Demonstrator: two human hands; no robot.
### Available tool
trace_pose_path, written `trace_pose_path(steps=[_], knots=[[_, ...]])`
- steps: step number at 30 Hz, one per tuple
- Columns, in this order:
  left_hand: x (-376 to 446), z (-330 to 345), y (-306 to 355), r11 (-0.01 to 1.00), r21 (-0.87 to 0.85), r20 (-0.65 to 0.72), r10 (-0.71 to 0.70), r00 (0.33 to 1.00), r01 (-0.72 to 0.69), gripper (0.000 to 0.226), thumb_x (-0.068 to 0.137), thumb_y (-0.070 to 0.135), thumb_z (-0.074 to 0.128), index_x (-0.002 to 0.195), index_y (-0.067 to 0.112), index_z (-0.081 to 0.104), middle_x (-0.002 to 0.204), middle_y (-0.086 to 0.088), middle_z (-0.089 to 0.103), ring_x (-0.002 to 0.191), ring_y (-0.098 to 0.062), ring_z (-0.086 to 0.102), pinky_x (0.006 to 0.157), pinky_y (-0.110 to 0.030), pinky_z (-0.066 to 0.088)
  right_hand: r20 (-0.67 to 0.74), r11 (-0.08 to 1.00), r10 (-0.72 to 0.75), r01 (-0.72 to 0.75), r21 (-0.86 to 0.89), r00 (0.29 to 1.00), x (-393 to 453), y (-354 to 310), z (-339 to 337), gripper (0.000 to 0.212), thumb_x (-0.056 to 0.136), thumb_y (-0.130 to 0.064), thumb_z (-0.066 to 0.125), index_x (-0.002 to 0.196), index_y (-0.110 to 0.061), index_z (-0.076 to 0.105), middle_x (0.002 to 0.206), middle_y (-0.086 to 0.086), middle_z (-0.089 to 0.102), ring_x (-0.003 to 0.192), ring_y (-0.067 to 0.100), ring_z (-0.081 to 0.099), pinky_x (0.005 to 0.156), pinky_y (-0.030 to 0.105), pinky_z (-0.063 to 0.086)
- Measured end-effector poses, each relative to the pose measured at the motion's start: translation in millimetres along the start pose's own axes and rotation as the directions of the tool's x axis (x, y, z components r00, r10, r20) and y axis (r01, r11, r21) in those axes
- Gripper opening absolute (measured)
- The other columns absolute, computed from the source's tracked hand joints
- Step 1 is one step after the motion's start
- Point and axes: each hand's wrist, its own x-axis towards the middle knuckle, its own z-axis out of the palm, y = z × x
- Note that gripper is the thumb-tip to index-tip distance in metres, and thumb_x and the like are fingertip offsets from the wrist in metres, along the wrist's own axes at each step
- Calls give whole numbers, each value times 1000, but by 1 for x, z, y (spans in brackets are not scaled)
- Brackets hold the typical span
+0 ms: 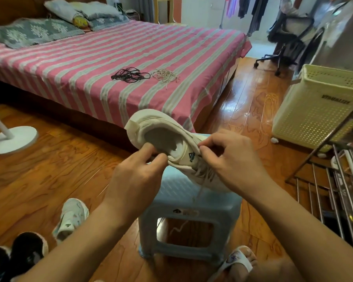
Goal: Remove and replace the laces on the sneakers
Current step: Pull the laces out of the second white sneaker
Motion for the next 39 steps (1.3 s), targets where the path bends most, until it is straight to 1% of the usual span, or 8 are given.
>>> trace_pose_path(steps=[7,16,21,24,29,35,37,39], knots=[[2,0,6,999,49,34,16,999,-17,11,93,-1,63,100,7,65,101,-15,63,62,-22,52,50,-28,47,31,984,-10,16,-176,999,-1,-10,-2,7,89,-24,70,93,-23,76,84,-9,62,80,11,59,77,40,56],[2,-3,15,993,104,1,63,998,-62,10,96,2,53,100,8,60,97,-15,61,61,-23,49,50,-30,40,30,905,14,0,-424,999,-4,-31,-3,12,93,-29,57,84,-21,58,80,-7,51,75,16,52,67,31,41],[8,-1,-4,996,76,-16,-51,999,52,9,97,1,58,93,7,63,92,-11,58,59,-17,41,45,-28,42,24,925,315,-301,-231,949,22,-4,-14,9,86,-24,64,78,-20,68,79,-3,64,79,20,60,67,33,45],[6,5,-9,987,25,8,-156,988,156,12,92,-1,69,89,8,61,89,-6,53,54,-20,45,41,-32,47,210,882,468,-439,-171,859,18,13,-13,15,86,-25,64,75,-19,71,76,1,69,77,22,65,63,38,51],[7,6,-13,993,26,8,-113,994,113,16,86,-3,74,89,7,62,89,-10,56,55,-23,49,41,-33,48,90,971,213,-221,95,973,25,20,-12,18,98,-27,59,106,-26,75,98,-13,70,89,3,63,75,23,49],[6,8,-10,998,25,31,-64,997,63,13,88,-2,71,92,7,62,93,-11,58,58,-21,48,43,-29,47,87,993,-71,78,-82,994,36,17,14,18,91,-15,72,107,-18,78,92,-7,68,79,1,54,72,9,42],[6,8,-12,998,24,36,-57,998,56,11,90,0,69,91,8,62,92,-9,57,57,-19,46,43,-28,45,13,989,75,-73,-129,997,40,28,11,11,90,-17,71,94,-22,80,86,-5,70,80,10,59,72,21,46],[7,9,-15,994,-4,44,-110,993,110,11,93,5,69,87,10,61,88,-4,52,53,-21,46,40,-32,46,-62,917,398,-395,51,915,44,43,4,18,79,-20,67,70,-32,77,69,-3,66,75,23,61,69,34,48]])
